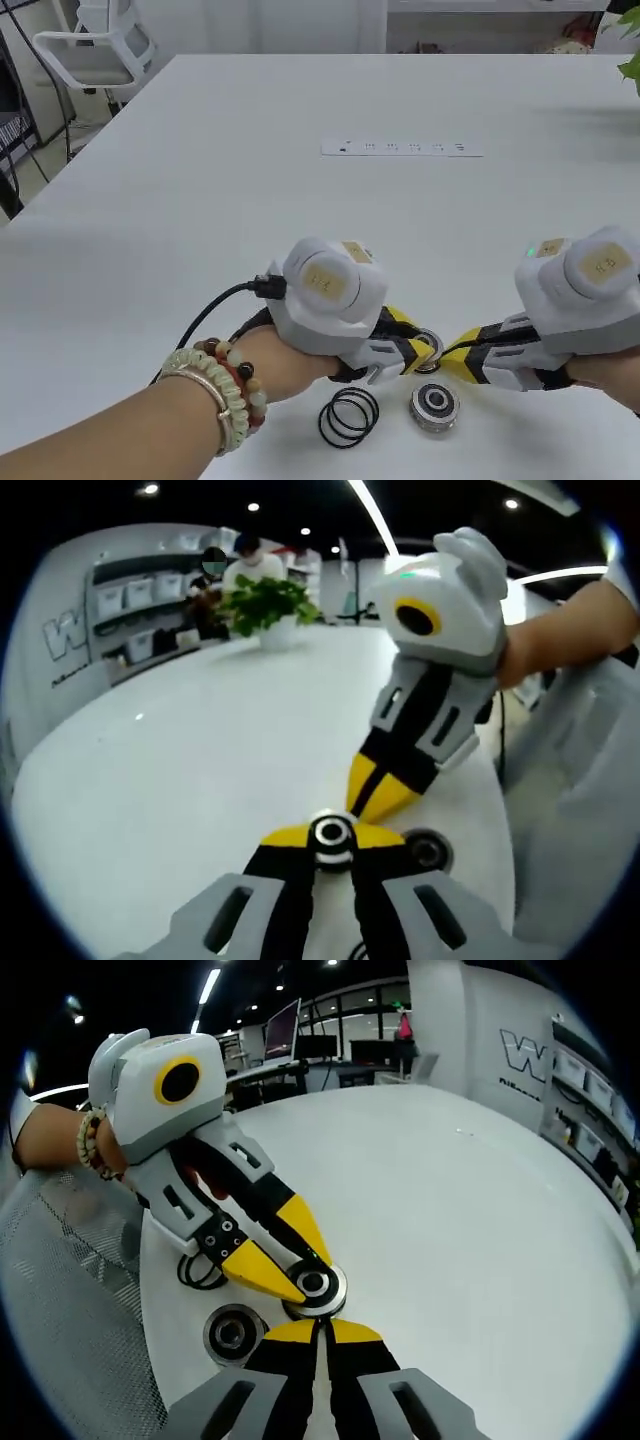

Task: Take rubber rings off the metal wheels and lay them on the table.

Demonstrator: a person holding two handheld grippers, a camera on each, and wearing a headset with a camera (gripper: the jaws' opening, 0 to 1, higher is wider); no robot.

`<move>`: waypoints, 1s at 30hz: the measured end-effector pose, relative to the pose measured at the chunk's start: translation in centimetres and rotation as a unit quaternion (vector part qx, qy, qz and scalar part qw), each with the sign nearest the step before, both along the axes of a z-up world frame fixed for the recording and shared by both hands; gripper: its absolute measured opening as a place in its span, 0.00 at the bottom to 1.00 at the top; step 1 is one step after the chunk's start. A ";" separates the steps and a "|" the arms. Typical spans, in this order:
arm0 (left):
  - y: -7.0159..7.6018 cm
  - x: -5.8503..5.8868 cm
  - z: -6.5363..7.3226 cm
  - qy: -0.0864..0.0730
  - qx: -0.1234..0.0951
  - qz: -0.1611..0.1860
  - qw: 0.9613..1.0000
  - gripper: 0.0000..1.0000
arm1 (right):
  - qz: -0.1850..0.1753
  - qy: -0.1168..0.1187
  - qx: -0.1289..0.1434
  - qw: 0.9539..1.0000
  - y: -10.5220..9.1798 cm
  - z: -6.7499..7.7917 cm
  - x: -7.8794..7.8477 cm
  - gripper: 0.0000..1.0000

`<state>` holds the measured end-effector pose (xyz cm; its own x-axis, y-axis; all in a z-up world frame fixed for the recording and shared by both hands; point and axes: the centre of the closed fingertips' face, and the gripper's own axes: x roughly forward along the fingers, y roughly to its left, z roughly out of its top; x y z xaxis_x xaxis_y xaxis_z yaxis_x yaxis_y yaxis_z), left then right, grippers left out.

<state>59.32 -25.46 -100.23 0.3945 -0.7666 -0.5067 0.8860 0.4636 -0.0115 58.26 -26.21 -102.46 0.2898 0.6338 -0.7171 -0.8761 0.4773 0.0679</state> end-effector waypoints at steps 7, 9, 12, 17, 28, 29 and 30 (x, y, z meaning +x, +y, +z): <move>0.1 -0.1 0.0 -0.003 0.002 0.000 1.000 0.14 | -0.075 0.056 0.029 0.995 -0.3 -0.2 0.5 0.00; 0.2 -0.1 0.1 -0.004 0.004 -0.001 1.000 0.14 | -0.102 0.078 0.051 0.990 -0.4 0.0 0.7 0.00; 0.3 0.0 0.0 -0.004 0.006 -0.001 1.000 0.14 | -0.137 0.108 0.085 0.981 -0.5 0.4 0.9 0.00; 0.3 0.0 0.0 -0.007 0.009 -0.002 1.000 0.14 | -0.150 0.119 0.099 0.976 -0.5 0.7 0.9 0.00; 0.2 0.0 0.0 -0.014 0.016 -0.008 1.000 0.14 | -0.159 0.128 0.131 0.970 0.2 2.0 0.8 0.00; 0.2 0.0 0.0 -0.015 0.017 -0.009 1.000 0.14 | -0.159 0.130 0.133 0.970 0.2 2.0 0.8 0.00; 0.2 0.0 0.0 -0.015 0.017 -0.009 1.000 0.13 | -0.159 0.131 0.134 0.969 0.2 2.1 0.7 0.00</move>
<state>59.34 -25.21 -100.24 0.3965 -0.7562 -0.5205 0.8939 0.4472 0.0313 58.99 -25.96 -100.36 0.3307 0.7165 -0.6142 -0.6233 0.6545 0.4278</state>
